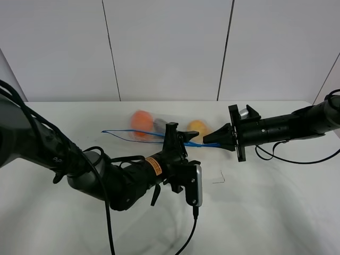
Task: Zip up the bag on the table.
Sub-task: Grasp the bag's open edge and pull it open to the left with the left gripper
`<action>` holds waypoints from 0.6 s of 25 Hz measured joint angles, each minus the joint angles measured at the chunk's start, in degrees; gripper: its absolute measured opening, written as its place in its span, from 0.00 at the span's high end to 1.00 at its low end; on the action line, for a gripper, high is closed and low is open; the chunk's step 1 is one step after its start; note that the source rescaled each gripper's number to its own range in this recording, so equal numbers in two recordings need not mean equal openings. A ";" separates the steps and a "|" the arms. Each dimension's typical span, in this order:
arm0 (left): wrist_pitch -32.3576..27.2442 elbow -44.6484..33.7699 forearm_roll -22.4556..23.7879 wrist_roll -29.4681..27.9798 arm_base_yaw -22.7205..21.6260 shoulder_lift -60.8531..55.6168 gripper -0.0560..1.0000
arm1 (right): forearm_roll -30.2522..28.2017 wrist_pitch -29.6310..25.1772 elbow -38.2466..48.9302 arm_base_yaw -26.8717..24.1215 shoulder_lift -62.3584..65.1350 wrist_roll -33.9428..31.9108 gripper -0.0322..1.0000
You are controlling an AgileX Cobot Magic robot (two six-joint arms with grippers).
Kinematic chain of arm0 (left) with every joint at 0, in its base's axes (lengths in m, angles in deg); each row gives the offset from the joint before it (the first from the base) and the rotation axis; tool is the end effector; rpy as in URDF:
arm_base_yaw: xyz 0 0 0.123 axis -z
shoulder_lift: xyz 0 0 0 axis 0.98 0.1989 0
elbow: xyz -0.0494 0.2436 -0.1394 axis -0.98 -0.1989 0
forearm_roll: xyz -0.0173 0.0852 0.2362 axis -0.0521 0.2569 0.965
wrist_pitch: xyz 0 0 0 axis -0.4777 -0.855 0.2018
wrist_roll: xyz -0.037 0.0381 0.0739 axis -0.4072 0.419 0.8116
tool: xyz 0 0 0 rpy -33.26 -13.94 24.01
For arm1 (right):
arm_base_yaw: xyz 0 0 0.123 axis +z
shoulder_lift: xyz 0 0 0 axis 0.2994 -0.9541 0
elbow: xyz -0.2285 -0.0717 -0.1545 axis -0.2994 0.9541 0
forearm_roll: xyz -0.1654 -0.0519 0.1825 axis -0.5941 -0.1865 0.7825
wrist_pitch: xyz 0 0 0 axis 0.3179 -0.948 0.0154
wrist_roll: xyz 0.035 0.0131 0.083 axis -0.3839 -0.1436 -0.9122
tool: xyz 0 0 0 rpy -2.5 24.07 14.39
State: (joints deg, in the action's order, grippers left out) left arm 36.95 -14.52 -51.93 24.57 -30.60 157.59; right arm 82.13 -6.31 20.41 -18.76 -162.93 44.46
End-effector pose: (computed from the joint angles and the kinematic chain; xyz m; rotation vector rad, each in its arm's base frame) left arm 0.2601 -0.2848 0.1154 1.4242 0.8914 0.3011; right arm 0.3589 0.0761 0.1166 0.2920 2.5325 1.7606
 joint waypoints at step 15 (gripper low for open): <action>4.96 0.00 0.05 0.00 0.00 0.00 0.48 | 0.00 0.00 0.00 0.00 0.00 0.00 0.97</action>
State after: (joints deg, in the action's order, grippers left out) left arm 41.92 -14.52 -51.88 24.57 -30.60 157.59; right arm 82.13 -6.31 20.41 -18.76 -162.93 44.46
